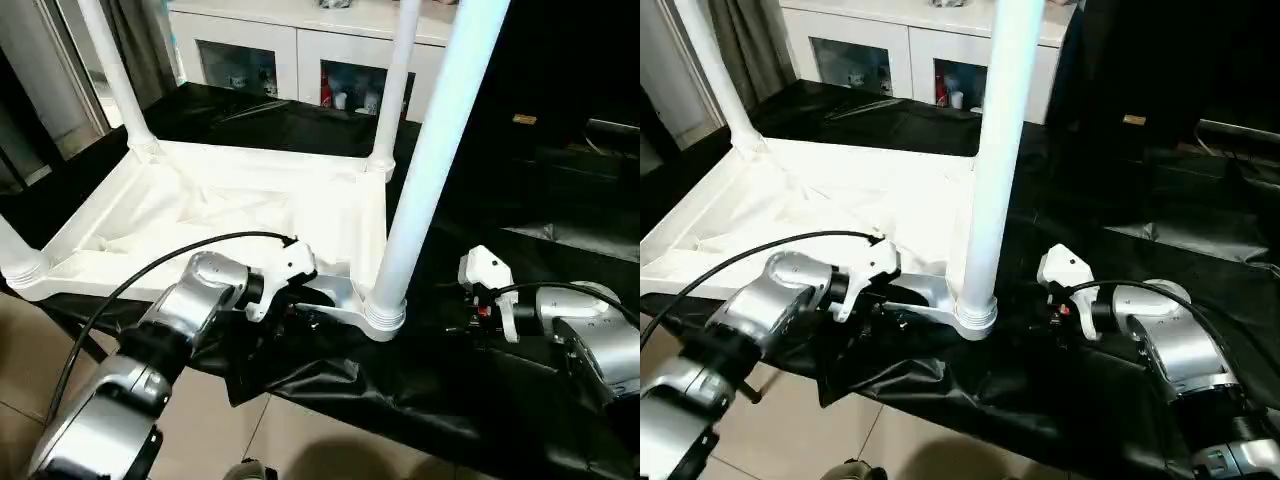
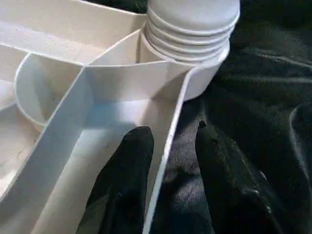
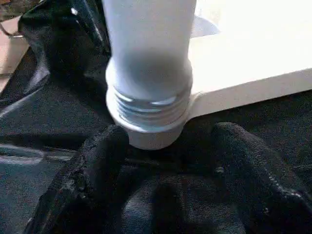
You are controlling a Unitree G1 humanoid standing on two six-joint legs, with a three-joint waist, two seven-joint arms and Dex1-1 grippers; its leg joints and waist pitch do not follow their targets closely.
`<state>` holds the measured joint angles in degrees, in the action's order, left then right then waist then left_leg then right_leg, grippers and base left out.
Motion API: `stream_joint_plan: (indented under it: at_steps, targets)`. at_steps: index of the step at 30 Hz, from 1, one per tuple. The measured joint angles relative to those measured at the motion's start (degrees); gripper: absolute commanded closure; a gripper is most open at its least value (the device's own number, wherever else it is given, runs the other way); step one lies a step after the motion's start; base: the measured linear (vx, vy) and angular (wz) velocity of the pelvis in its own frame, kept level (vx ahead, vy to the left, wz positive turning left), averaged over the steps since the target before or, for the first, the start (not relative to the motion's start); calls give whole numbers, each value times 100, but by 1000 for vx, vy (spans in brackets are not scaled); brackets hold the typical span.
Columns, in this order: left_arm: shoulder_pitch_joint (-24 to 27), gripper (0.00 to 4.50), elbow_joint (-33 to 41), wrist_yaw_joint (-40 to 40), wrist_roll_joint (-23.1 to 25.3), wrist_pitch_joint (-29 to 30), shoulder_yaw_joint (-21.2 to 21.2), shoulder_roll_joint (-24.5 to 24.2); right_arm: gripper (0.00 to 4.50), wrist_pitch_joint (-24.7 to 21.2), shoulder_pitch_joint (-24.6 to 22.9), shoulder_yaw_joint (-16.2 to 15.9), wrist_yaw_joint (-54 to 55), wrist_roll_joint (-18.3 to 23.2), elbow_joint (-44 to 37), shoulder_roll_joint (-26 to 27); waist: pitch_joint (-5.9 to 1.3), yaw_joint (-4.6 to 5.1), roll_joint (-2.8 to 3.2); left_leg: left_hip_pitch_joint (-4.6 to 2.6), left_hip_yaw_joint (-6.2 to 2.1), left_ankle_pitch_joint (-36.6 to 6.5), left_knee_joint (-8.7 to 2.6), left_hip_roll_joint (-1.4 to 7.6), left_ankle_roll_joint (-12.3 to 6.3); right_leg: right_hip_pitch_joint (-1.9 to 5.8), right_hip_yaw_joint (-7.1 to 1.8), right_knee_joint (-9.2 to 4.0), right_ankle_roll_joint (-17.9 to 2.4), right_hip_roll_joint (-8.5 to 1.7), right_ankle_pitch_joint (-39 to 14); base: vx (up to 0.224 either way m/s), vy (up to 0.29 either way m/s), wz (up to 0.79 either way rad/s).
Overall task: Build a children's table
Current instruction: Rotate table base
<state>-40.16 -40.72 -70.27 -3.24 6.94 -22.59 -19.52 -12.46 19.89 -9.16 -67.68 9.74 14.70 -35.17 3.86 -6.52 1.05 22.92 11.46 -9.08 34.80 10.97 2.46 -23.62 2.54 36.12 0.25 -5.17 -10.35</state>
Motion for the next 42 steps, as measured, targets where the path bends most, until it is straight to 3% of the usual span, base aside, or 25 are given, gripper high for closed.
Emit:
stream_joint_plan:
  at_steps: [8, 15, 21, 25, 27, 30, 38, 39, 42]
  targets:
    - [-330, 371, -652, -154, 163, -246, 23, 0, 125, -101, -160, 1, -5, 67, -244, -125, -7, -19, 14, -4, -4, 0, 1, -1, 0, 26, 9, -16, 13, -5, -4, 0, 0, 0]
    - [-498, 385, -1030, -311, 200, -412, 27, 59, 125, -160, -198, 0, 5, 108, -338, -111, -15, -34, 29, -11, -5, 0, -2, -1, 0, 40, 14, -24, -10, -7, 9, 0, 0, 0]
    - [-593, 392, -1153, 537, 423, -408, 62, 376, 86, -262, -213, -5, 341, 118, -334, 200, -20, -28, 36, -36, -4, 0, -1, -4, 0, 64, 13, -38, 15, -10, -6, 0, 0, 0]
    - [-493, 405, -887, 1488, 410, 156, 391, 663, 45, -241, -237, 36, 761, 109, -211, 426, -18, 149, 28, -61, -19, 0, -3, -8, 0, 63, 28, -69, 13, -15, -3, 3, 4, -5]
    - [-320, 418, -612, 1674, 406, 227, 465, 677, 35, -239, -263, 83, 879, 106, -152, 476, -21, 183, 15, -73, -36, 0, -21, -6, 1, 60, 50, -95, 15, -16, 3, 5, 8, -9]
    - [-80, 442, -240, 1689, 396, 190, 477, 682, 3, -177, -263, 163, 1091, 60, -26, 561, -23, 176, 10, -76, -62, -1, -29, 0, 2, 59, 87, -110, 12, -16, 8, 0, 0, 0]
    - [325, 447, 435, 1548, 475, 3, 366, 594, 0, 76, -181, 202, 1468, -6, 203, 738, -34, 87, 25, -78, -58, -1, -69, 5, 3, 57, 101, -106, -3, -17, 15, 0, 0, 0]
    - [346, 403, 460, 1527, 471, -8, 367, 581, 0, 93, -173, 202, 1477, -27, 217, 738, -34, 84, 25, -78, -58, -2, -70, 5, 3, 57, 102, -107, -2, -17, 14, 0, 0, 0]
    - [391, 392, 473, 1494, 421, -103, 409, 536, 0, 154, -161, 202, 1490, -60, 224, 750, -30, 85, 17, -79, -56, -1, -70, 5, 4, 57, 101, -106, -1, -18, 15, 0, 0, 0]
